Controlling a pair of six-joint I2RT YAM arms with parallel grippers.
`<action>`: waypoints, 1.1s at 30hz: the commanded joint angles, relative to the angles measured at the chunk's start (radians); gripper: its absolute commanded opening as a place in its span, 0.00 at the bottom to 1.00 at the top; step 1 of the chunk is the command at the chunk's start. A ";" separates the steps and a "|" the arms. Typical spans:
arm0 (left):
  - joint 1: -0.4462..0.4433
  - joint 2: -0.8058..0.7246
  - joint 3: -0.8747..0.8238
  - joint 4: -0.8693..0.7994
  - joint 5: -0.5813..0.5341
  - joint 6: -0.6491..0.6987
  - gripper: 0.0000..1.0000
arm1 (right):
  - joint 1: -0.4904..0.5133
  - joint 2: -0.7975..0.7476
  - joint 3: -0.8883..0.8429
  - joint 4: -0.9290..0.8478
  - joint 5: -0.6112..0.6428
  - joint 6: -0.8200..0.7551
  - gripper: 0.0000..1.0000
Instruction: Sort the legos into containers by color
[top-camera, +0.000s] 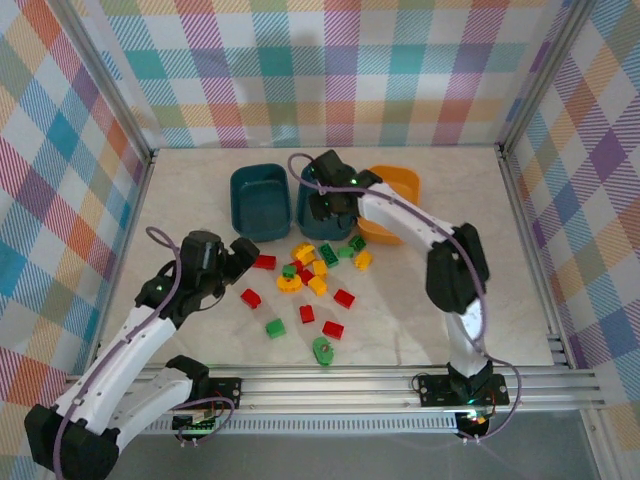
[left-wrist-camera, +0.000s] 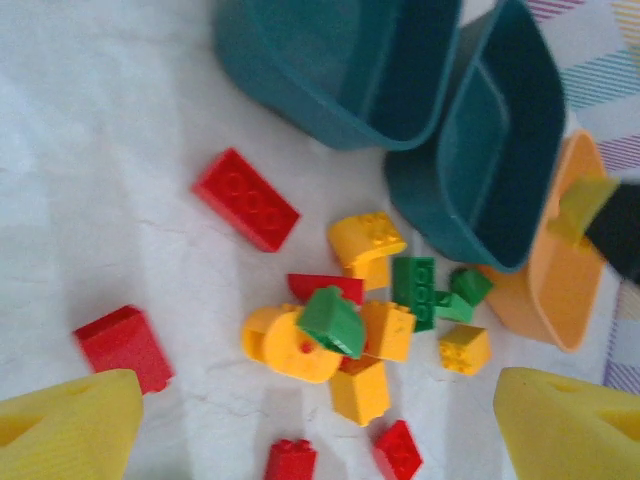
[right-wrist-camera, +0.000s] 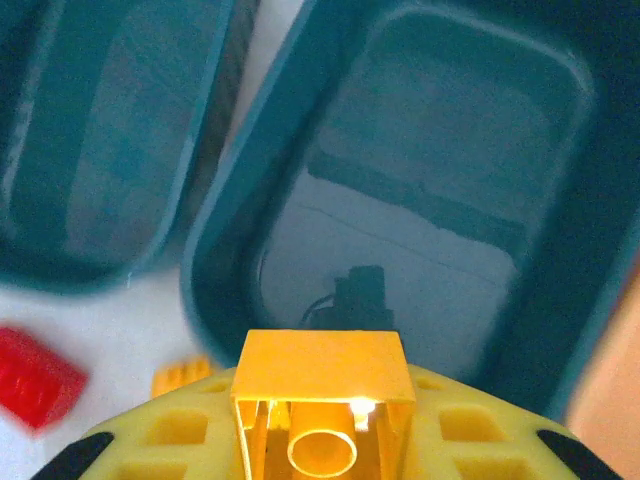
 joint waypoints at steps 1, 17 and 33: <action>0.010 -0.027 -0.039 -0.170 -0.038 -0.005 0.89 | -0.027 0.142 0.196 -0.113 0.001 -0.014 0.27; 0.011 0.045 -0.133 -0.110 0.080 -0.131 0.86 | -0.057 0.114 0.276 -0.172 -0.027 -0.006 0.61; 0.009 0.343 -0.097 0.127 0.056 -0.090 0.76 | -0.037 -0.463 -0.634 0.160 -0.154 0.165 0.60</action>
